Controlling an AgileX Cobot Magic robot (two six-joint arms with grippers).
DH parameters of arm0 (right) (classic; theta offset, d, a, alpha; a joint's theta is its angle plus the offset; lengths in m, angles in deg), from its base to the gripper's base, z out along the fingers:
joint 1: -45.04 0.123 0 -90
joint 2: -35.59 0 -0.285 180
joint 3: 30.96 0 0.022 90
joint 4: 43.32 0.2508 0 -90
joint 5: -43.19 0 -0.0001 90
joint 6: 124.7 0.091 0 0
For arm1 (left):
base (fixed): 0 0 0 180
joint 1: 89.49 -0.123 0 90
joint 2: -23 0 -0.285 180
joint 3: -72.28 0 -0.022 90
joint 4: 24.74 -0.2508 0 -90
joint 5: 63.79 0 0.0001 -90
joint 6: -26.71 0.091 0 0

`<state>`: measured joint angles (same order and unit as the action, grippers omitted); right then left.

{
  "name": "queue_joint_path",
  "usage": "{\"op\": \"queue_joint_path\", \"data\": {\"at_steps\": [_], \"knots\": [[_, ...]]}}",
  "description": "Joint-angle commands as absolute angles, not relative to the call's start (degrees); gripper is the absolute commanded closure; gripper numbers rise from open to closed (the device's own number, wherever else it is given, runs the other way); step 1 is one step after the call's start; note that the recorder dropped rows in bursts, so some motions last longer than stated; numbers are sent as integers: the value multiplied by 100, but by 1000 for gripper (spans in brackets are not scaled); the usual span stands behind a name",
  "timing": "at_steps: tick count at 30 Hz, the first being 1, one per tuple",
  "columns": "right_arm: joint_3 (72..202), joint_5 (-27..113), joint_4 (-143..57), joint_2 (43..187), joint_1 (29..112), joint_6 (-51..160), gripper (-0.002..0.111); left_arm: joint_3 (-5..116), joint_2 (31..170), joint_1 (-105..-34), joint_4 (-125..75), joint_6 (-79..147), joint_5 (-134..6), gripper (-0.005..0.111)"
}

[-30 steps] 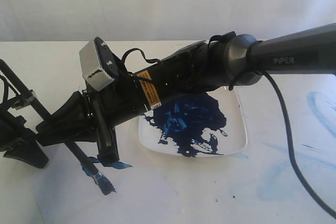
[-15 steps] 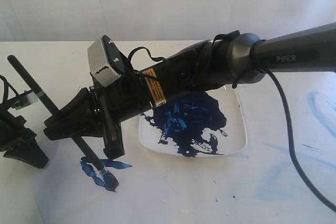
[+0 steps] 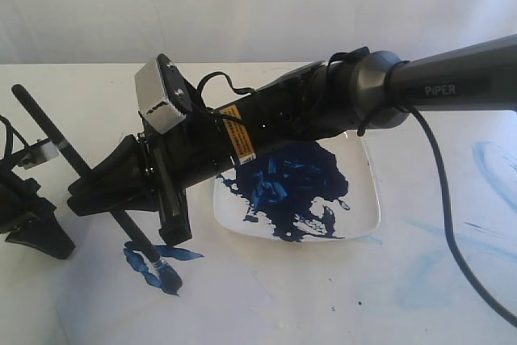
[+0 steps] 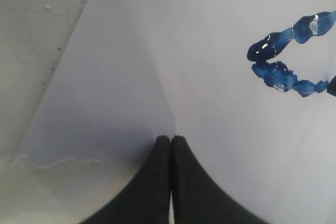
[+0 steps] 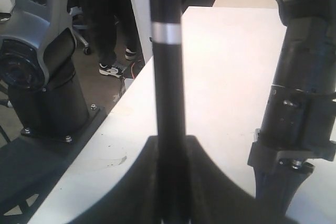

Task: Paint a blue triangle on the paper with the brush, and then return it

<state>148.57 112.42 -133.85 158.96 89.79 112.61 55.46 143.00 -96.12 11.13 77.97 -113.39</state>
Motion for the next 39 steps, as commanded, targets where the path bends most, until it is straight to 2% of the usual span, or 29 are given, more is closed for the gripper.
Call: {"op": "queue_joint_path", "data": {"at_steps": [1,39], "knots": [[14847,11315,-13355,15895,8954,11196,108,5505,14321,-9615,1122,7811,-11418,107],[14847,11315,-13178,15882,8965,11049,108,5505,14321,-9615,1122,7811,-11418,107]]}}
